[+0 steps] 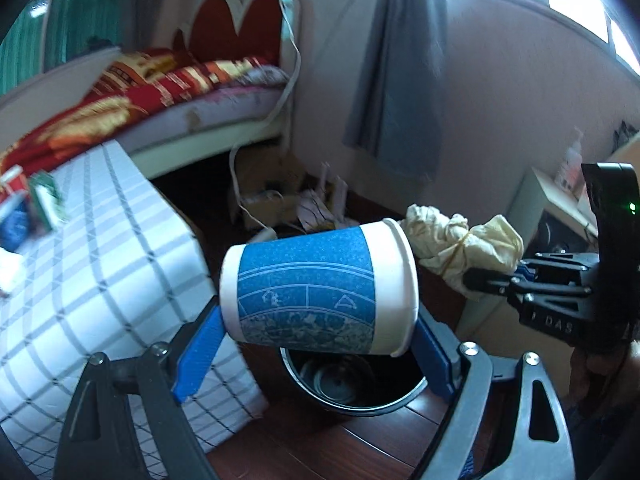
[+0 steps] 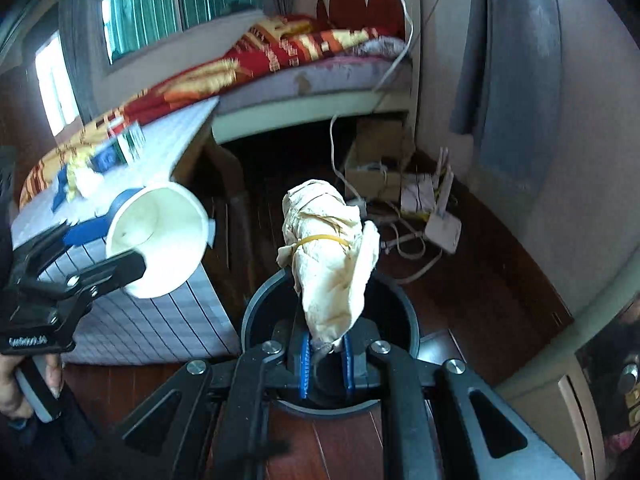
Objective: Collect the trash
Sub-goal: 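Carry both items over the black bin and open both tools to drop them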
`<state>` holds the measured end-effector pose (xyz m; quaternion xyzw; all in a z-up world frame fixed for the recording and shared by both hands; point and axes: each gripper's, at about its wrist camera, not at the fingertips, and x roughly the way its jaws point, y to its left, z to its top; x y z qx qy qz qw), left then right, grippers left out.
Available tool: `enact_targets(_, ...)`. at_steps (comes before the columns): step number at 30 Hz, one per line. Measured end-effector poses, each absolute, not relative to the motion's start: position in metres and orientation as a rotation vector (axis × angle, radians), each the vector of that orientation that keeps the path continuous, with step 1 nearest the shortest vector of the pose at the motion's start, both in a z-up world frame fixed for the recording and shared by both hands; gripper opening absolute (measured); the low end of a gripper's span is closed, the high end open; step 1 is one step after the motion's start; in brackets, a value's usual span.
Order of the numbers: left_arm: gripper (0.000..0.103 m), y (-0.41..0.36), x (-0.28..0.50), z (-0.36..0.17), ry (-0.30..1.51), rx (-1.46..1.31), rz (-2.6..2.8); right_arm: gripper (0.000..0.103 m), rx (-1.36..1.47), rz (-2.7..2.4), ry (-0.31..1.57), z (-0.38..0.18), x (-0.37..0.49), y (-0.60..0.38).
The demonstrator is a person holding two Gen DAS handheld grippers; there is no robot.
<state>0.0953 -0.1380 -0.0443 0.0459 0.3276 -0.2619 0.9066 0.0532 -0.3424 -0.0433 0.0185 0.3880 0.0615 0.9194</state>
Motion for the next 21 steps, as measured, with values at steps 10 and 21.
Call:
enact_targets(10, 0.089, -0.173, 0.134, -0.102, 0.888, 0.055, -0.649, 0.023, 0.038, 0.213, 0.966, -0.123, 0.084, -0.357)
enact_targets(21, 0.103, -0.154, 0.133, -0.127, 0.955, 0.056, -0.458, 0.103, 0.091, 0.032, 1.028, -0.159, 0.100, -0.389)
